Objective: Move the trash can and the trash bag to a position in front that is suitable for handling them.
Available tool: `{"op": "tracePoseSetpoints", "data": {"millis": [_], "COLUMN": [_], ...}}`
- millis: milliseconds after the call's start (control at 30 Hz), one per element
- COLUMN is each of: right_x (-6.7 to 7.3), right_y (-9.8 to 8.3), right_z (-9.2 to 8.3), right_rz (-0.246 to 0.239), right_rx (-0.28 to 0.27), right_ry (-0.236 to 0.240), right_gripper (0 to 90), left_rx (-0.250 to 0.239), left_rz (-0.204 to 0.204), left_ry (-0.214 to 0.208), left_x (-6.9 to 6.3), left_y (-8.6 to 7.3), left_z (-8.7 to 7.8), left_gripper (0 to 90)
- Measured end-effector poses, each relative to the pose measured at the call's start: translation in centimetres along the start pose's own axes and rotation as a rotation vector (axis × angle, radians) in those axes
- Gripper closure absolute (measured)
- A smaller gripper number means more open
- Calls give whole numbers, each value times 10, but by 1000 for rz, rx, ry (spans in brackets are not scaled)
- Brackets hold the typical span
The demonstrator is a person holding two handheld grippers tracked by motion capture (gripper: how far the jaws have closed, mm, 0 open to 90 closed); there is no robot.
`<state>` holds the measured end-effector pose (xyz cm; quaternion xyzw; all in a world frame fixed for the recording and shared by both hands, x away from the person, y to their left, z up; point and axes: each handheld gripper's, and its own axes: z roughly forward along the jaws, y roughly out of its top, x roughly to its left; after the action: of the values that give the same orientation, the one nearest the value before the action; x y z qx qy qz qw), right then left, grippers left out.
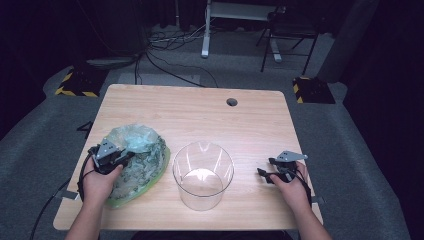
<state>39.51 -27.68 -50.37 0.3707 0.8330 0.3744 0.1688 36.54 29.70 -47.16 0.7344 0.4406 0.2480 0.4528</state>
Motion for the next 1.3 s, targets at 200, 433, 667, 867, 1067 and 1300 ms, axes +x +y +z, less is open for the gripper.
{"op": "tracePoseSetpoints", "data": {"millis": [200,433,667,867,1067,1300], "right_x": [0,0,0,0,0,0], "right_y": [0,0,0,0,0,0], "right_z": [0,0,0,0,0,0], "right_rz": [0,-1,-1,-1,-2,-2], "right_rx": [0,-1,0,0,0,0], "right_ry": [0,-1,-1,-2,-2,-1], "right_gripper": [309,309,308,308,308,307], "left_rx": [-81,-132,-135,-141,-129,-150], "left_rz": [27,44,68,69,91,102], "left_ry": [-34,-63,-54,-58,-38,-34], "left_x": [-5,-9,-10,-13,-19,-25], "left_y": [18,36,49,67,81,94], "left_z": [-17,-31,-41,-56,-69,-82], "left_gripper": [801,801,800,800,801,800]}}
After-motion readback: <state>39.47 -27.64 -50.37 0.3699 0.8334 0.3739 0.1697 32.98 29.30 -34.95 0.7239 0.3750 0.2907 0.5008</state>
